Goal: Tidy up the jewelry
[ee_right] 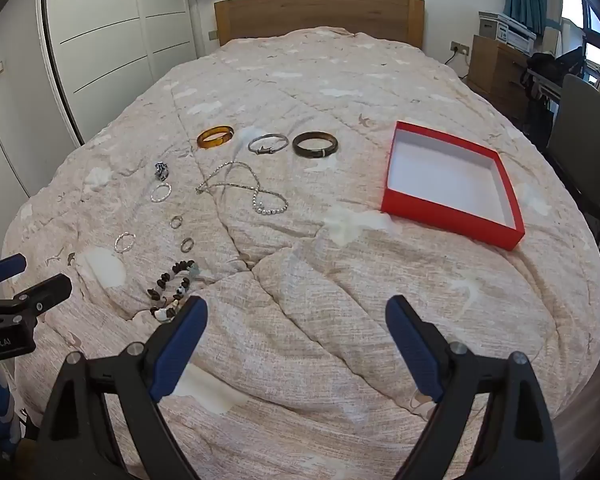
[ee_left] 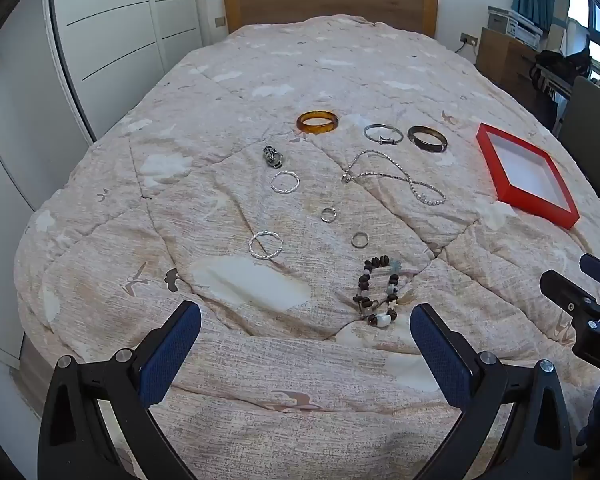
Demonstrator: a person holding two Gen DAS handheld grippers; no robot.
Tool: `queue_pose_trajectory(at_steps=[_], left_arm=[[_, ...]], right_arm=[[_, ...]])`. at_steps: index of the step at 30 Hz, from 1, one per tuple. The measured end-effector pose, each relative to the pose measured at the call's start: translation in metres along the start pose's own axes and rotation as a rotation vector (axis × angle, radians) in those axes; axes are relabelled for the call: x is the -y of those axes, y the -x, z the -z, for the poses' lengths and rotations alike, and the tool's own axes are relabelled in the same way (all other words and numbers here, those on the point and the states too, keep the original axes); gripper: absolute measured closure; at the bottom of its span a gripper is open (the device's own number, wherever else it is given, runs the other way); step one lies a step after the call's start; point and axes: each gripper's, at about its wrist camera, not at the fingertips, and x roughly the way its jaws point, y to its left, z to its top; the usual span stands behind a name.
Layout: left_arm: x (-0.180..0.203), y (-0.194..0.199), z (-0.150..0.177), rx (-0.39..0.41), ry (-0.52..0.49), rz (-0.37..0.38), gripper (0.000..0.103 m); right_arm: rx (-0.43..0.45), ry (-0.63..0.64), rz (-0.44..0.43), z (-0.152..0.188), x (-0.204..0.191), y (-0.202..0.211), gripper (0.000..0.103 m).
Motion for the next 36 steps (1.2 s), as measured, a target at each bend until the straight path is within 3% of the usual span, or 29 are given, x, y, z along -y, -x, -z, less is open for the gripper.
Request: queue_pose_trajectory(at_steps=[36], left_arm=[[-0.002,0.0011,0.0023,0.007,0.016,-0.008,0.0]], right_arm=[[-0.008,-0.006,-0.006,0.0002,-0.0043,0.0004,0.012]])
